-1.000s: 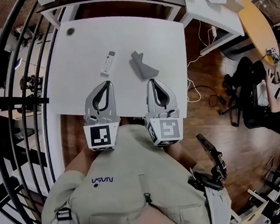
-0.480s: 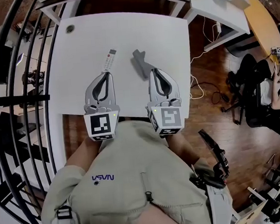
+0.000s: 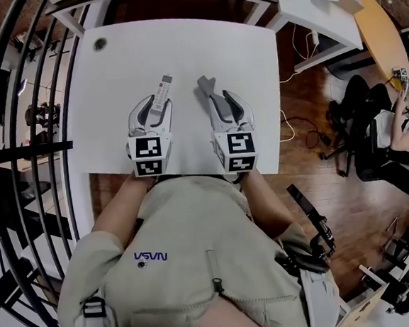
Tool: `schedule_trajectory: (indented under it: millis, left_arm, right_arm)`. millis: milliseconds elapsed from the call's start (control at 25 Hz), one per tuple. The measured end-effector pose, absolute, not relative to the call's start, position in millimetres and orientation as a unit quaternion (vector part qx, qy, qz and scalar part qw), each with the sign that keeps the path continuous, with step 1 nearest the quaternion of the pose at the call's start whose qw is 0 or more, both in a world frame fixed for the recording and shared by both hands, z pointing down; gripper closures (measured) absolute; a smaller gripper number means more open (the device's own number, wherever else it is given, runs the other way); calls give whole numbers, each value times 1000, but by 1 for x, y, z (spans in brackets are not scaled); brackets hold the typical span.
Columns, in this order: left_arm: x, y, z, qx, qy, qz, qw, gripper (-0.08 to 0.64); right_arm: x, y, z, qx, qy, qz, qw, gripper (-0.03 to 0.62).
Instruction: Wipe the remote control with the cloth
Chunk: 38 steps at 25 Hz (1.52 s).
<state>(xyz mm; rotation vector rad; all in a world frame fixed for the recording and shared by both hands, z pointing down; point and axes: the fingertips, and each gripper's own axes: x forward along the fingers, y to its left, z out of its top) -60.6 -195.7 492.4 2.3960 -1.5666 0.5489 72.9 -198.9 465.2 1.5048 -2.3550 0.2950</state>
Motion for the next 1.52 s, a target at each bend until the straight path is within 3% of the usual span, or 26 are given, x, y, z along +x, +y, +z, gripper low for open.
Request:
schedule_trajectory:
  millis: [200,360,720,920,1200,1360,1520]
  left_arm:
    - [-67,-210,555,809,-509,245,163,284]
    - [-69,-218,594,803,-494,281,181,231]
    - [-73,-221,641,786,-481,315,226,189]
    - [-73,-214,659,780,-478,316,251,179]
    - [-71,-210,657,791,-479,303,232,186]
    - [-64,-207,659,805,-461,310,210,289]
    - [-65,-207,658,808,-456,310,210,305]
  right_arm:
    - [74,-216,524,511,-816,153,225,419]
    - [78,-225,564,503,-803,171,270,393]
    - [81,-236,622,491,-788,197,315,371]
    - [81,-239,637,484,-785,210,326,360]
    - [80,-234,649,471,-784,222,337,354]
    - [82,-237,648,475,-786,218,330,356]
    - [80,-235,648,476,-785,219,331,356]
